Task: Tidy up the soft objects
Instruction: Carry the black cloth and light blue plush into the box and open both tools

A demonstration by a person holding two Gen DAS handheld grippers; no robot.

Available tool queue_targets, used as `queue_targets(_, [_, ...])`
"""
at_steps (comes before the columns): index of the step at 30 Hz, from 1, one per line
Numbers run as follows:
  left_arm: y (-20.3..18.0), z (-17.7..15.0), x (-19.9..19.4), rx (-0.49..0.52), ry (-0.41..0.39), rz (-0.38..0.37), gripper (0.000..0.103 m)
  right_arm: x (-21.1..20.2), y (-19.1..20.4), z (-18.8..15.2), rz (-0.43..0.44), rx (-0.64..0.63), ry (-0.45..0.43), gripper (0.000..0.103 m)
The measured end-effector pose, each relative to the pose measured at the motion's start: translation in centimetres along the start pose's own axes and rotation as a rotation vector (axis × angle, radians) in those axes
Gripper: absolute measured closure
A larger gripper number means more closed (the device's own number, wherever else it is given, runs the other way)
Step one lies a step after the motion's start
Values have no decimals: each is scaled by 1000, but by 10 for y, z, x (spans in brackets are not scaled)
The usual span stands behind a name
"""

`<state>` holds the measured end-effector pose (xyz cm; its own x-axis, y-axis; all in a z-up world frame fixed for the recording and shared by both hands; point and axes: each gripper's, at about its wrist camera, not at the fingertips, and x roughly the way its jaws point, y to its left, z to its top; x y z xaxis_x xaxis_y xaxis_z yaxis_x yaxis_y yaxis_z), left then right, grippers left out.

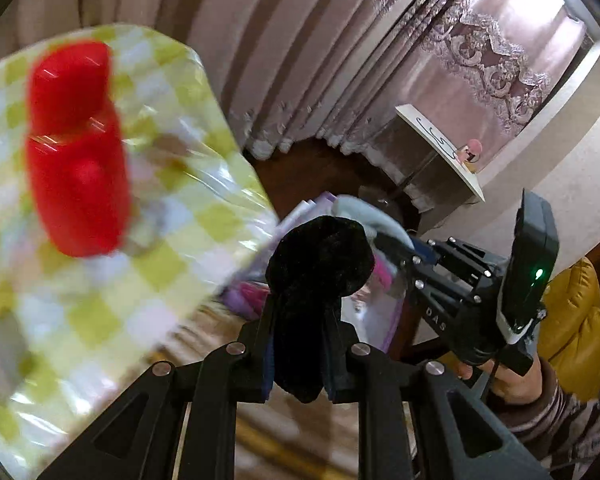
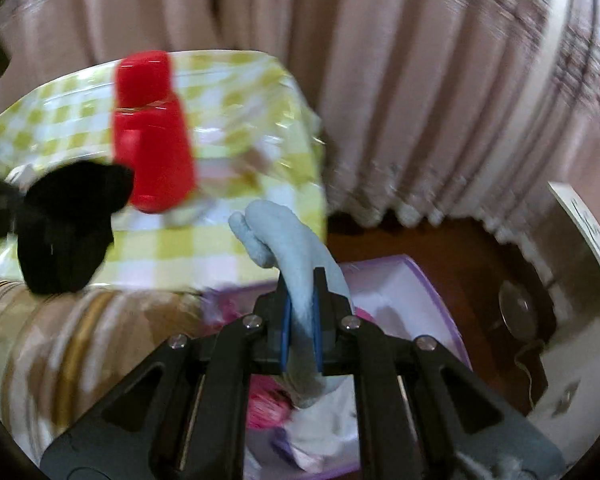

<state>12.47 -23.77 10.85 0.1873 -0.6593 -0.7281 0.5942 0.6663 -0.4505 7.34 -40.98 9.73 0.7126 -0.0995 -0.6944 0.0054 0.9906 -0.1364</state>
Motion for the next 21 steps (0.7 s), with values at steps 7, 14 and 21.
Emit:
queue_targets(7, [-35,-15,76,-44,50,23,81,2,-53,-31,-62,118,35,90])
queue_targets(14, [-35,-44,113,-126,84,69,33,3,-81,-55,-92,193,59,54])
queue_targets(21, [-34,-79,105,-178,62,84,16,-5,-83,-72,-99,218,76,52])
